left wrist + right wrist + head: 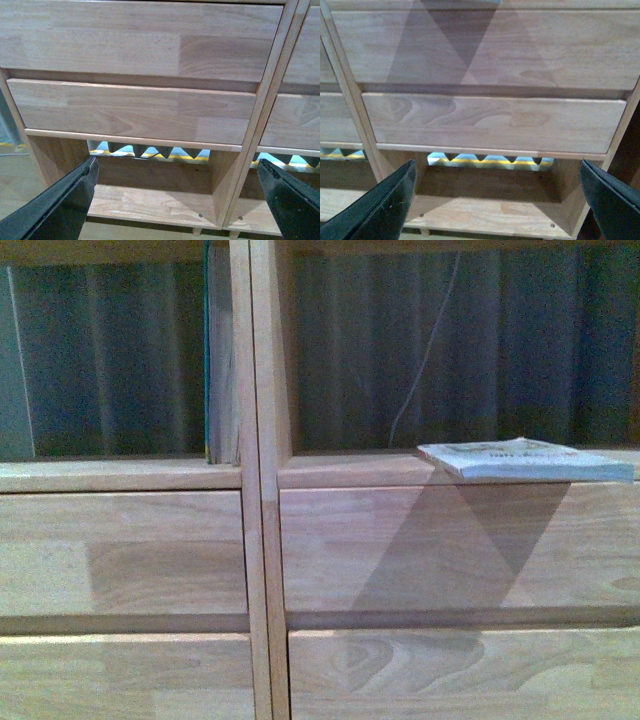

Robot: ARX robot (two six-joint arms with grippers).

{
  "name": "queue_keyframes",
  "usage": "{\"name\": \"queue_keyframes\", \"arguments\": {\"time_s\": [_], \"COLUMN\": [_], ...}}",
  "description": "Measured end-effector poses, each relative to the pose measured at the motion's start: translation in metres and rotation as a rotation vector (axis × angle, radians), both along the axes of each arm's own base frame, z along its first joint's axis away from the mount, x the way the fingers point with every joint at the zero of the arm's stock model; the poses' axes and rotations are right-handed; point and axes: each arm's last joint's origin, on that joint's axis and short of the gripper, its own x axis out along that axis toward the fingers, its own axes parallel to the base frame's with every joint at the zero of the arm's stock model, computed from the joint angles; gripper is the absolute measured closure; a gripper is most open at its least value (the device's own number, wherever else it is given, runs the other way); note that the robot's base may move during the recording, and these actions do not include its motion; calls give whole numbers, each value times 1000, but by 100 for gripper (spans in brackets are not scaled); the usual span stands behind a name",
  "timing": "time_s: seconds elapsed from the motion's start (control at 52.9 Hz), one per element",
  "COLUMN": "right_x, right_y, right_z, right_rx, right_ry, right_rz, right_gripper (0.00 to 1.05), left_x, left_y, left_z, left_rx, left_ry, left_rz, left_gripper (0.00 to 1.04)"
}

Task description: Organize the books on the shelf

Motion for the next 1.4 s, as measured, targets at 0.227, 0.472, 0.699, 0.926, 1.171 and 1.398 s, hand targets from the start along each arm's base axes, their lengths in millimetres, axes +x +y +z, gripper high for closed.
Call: {"name": "queue_keyframes", "arguments": {"time_s": [0.227, 0.472, 0.699, 0.926, 1.171, 1.398], "right_x": [5, 56, 140, 197, 243, 272], "right_y": [-2, 4, 10, 24, 32, 31], "right_z": [35, 112, 98, 81, 93, 102], "right_rx": [270, 563, 910, 1096, 1252, 1366], "right_ry": [14, -36, 161, 186, 125, 79], "right_rz": [120, 213, 133, 48, -30, -64], "right_gripper": [7, 7, 7, 7, 7, 7], "left_x": [0, 0, 0, 0, 0, 0], "left_y": [0, 0, 0, 0, 0, 0], "left_z": [0, 0, 0, 0, 0, 0], "left_rx": [0, 0, 0, 0, 0, 0], "left_ry": [0, 0, 0, 0, 0, 0], "left_rz": [0, 0, 0, 0, 0, 0], "left_gripper": [7, 7, 7, 7, 7, 7]}}
